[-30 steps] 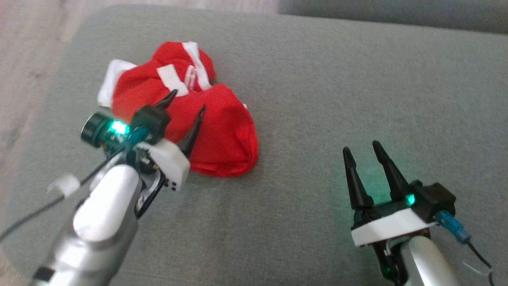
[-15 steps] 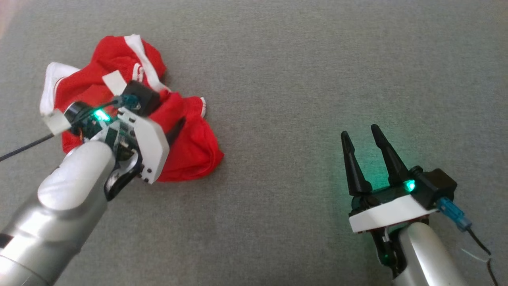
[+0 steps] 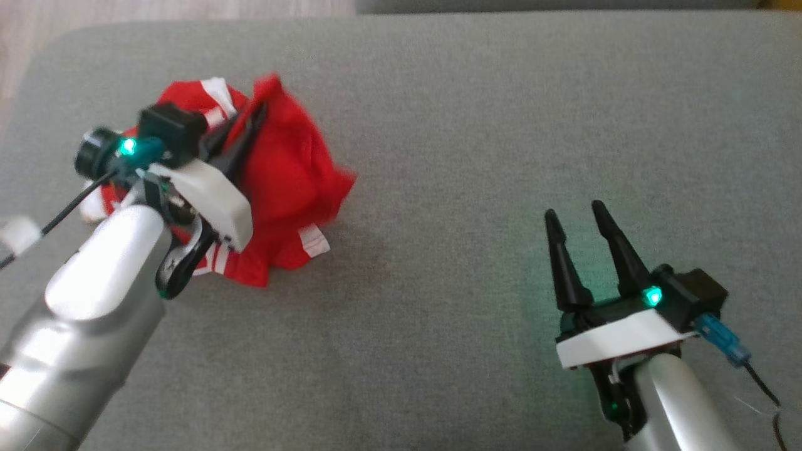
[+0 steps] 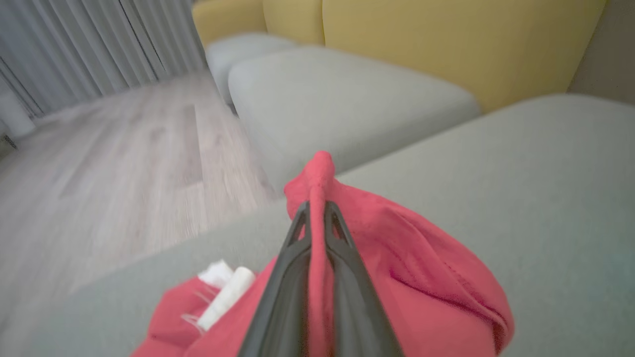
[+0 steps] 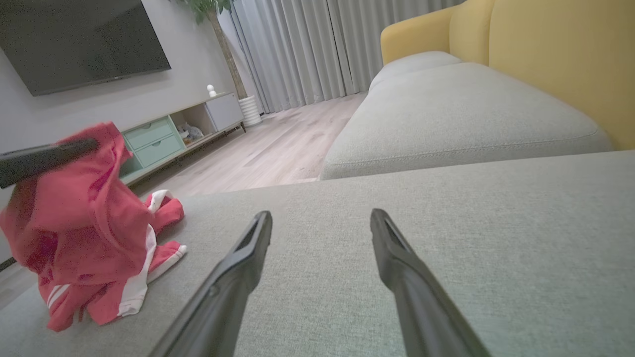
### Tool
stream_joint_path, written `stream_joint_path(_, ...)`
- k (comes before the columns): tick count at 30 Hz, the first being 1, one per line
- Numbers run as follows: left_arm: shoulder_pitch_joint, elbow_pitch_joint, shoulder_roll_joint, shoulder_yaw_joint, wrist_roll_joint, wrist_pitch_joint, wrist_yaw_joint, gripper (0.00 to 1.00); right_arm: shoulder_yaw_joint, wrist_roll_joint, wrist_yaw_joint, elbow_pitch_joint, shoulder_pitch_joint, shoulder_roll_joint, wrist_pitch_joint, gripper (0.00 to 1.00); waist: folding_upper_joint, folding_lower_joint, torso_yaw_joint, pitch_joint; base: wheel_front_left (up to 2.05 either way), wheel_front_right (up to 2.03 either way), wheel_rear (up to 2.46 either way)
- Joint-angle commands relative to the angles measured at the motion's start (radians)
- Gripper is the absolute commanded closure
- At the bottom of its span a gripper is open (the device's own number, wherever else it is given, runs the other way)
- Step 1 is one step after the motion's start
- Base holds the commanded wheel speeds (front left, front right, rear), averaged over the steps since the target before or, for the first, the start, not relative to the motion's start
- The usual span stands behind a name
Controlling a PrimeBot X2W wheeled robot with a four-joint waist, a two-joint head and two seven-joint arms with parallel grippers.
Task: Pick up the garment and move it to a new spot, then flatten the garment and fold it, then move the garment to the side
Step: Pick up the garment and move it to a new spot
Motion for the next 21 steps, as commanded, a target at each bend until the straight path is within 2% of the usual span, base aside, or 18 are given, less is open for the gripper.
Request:
stream_joint_path(1,-0.056,-0.037,0.029,0.059,0.014,-0.035,0.012,1.00,0.014,0.012,-0.001,-0.029,0.005,-0.003,-0.011,0.00,0.0000,0.0000,0.010,-0.021,0.00,0.00,0.00)
stream_joint_path(6,-0.044,-0.124,0.022,0.114,0.027,-0.198,0.067,1.00,0.002,0.018,-0.001,-0.023,0.033,-0.003,-0.011,0.00,0.0000,0.0000,0.028,-0.065,0.00,0.00,0.00)
stream_joint_path(9,-0.032,-0.189,0.028,0.142,0.042,-0.256,0.106,1.00,0.006,0.023,-0.001,-0.022,0.043,-0.003,-0.011,0.00,0.0000,0.0000,0.031,-0.087,0.00,0.00,0.00)
stream_joint_path(15,-0.006,-0.319,0.030,0.149,0.074,-0.279,0.152,1.00,0.013,0.030,-0.001,-0.026,0.047,-0.003,-0.011,0.00,0.0000,0.0000,0.012,-0.101,0.00,0.00,0.00)
stream_joint_path(21,-0.026,-0.401,0.005,0.123,0.094,-0.251,0.174,1.00,-0.004,0.041,-0.001,-0.043,0.030,-0.003,-0.011,0.00,0.0000,0.0000,-0.050,-0.084,0.00,0.00,0.00)
